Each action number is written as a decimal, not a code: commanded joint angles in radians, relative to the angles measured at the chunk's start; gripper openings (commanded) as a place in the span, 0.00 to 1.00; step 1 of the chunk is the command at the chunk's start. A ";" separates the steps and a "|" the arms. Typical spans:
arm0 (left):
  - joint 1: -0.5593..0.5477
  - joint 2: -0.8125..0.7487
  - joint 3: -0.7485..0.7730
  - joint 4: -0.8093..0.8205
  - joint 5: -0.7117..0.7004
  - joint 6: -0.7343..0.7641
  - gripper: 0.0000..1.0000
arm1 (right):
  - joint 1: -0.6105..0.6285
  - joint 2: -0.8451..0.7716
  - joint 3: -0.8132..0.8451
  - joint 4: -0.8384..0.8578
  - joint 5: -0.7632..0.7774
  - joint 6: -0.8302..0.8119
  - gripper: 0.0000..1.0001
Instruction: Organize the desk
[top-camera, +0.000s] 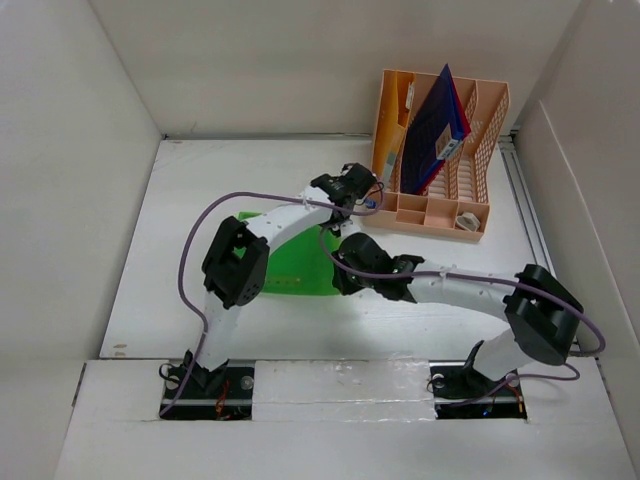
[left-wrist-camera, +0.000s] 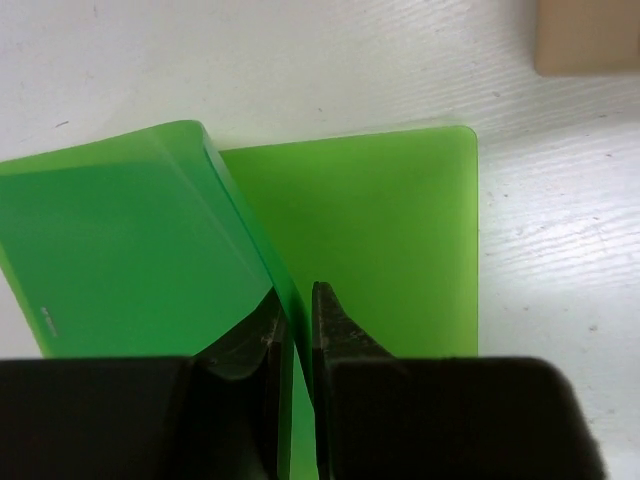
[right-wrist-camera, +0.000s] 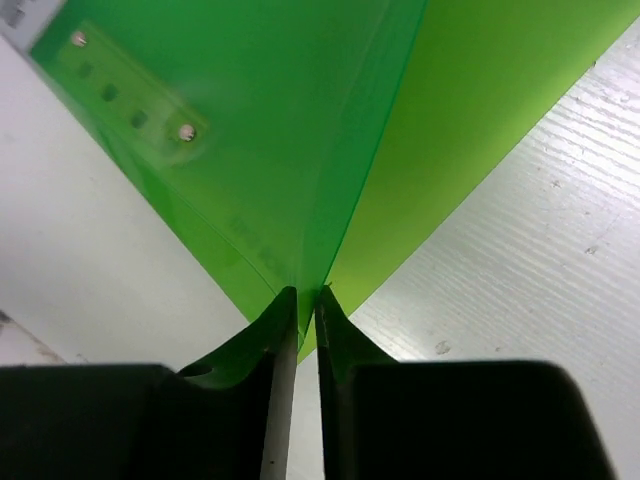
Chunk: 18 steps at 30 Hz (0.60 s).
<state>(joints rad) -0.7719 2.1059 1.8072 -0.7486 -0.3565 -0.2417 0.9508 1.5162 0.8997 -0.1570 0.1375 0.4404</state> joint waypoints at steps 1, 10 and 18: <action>0.039 -0.121 -0.049 -0.003 0.137 0.039 0.00 | -0.012 -0.083 0.002 0.050 0.113 -0.023 0.20; 0.172 -0.268 -0.164 0.146 0.387 0.002 0.00 | -0.012 -0.321 -0.064 0.070 0.116 0.073 0.63; 0.212 -0.379 -0.171 0.206 0.508 -0.056 0.00 | -0.012 -0.357 -0.093 0.134 -0.015 0.087 0.72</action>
<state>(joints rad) -0.5602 1.8111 1.6398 -0.5835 0.0418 -0.2539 0.9421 1.1404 0.8143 -0.0921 0.1905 0.5205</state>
